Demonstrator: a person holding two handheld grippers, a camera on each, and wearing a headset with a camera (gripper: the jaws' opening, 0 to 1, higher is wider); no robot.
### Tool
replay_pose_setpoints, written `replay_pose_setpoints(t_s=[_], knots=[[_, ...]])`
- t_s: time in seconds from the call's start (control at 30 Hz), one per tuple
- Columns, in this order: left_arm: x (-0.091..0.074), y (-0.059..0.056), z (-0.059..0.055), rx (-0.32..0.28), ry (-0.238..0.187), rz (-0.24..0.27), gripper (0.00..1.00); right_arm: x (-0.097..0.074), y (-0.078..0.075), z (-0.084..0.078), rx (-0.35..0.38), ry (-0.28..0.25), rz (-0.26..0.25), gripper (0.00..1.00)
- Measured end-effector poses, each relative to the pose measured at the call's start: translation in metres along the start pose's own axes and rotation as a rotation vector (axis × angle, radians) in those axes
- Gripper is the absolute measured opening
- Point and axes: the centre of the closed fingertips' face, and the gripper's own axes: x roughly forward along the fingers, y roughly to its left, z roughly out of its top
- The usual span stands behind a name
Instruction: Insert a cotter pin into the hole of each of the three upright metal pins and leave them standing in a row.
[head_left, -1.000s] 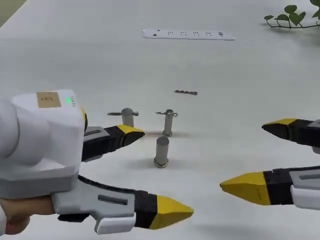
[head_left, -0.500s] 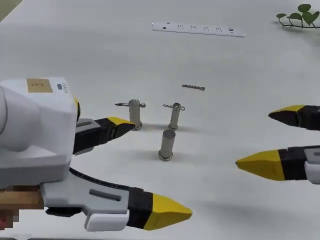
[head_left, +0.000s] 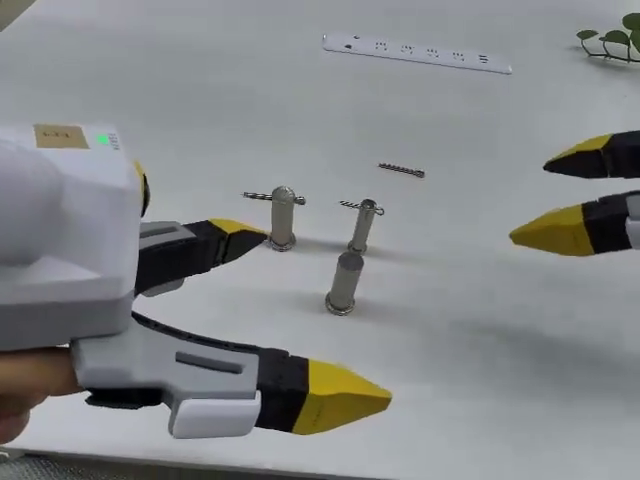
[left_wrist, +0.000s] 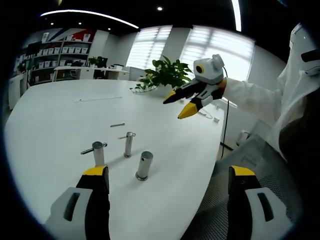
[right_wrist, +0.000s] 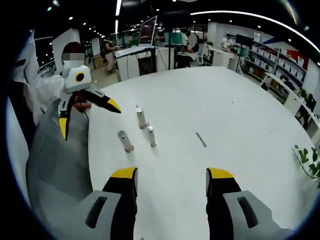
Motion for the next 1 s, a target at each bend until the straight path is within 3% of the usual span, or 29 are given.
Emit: replay_pose_setpoints(t_s=[0.17,0.33,0.5,0.6,0.8,1.0], knots=[[-0.004,0.003,-0.001,-0.004,0.003,0.017,0.99,0.013,-0.031,0.007,-0.049,0.032,-0.025,0.42],[-0.006,0.003,0.0,0.0,0.014,0.022,0.99,0.034,-0.044,0.013,-0.114,0.086,0.012,0.43],[-0.01,0.005,0.005,-0.033,-0.02,0.026,0.99,0.064,-0.059,0.013,-0.121,0.125,0.025,0.39],[-0.011,0.005,0.007,-0.024,-0.022,0.035,0.99,0.076,-0.055,0.012,-0.137,0.158,0.044,0.37],[-0.012,0.004,0.006,-0.024,-0.019,0.042,0.99,0.101,-0.064,0.001,-0.189,0.247,0.076,0.33],[-0.014,0.004,0.009,-0.042,-0.037,0.043,0.99,0.117,-0.069,0.005,-0.199,0.267,0.09,0.29]])
